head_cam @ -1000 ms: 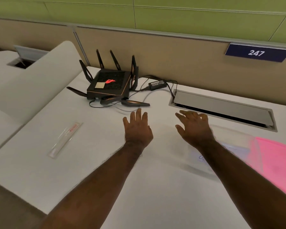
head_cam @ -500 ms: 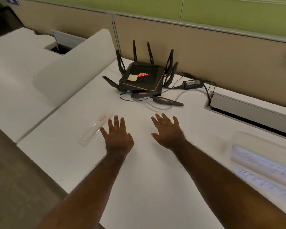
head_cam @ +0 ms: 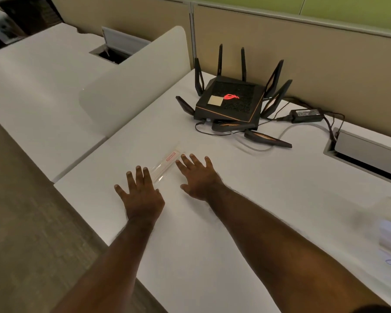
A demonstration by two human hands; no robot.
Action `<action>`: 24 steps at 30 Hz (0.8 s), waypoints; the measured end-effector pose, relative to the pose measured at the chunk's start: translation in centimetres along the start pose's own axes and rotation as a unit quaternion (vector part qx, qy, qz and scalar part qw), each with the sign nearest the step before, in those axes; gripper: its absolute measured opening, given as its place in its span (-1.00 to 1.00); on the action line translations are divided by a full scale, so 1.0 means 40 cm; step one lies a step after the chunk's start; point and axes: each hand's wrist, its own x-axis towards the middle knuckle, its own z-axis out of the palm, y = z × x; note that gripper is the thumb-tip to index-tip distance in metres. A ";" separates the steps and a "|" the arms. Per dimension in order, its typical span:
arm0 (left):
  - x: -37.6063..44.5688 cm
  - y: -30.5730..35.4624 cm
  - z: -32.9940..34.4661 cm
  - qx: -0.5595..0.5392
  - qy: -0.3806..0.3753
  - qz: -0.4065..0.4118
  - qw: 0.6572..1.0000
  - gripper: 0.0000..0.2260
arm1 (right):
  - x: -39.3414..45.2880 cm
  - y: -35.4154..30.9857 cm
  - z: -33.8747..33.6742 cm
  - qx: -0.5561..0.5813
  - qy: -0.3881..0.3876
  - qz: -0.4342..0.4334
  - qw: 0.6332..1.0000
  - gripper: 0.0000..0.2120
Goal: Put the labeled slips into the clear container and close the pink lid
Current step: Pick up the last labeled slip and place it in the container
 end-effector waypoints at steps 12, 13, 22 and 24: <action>0.065 -0.050 0.007 -0.104 0.019 -0.017 0.994 -0.71 | 0.071 -0.095 0.002 0.029 -0.033 -0.023 0.999 -0.29; 0.068 -0.046 -0.006 -0.131 0.000 -0.029 0.991 -0.71 | 0.070 -0.095 0.003 0.030 -0.030 -0.021 0.999 -0.30; 0.048 -0.004 -0.119 -0.515 -0.133 -0.048 0.846 -0.78 | 0.003 0.014 -0.045 0.027 0.061 -0.008 0.998 -0.22; 0.035 0.011 -0.153 -0.552 -0.181 -0.025 0.814 -0.80 | -0.025 0.060 -0.060 0.016 0.079 0.005 0.997 -0.23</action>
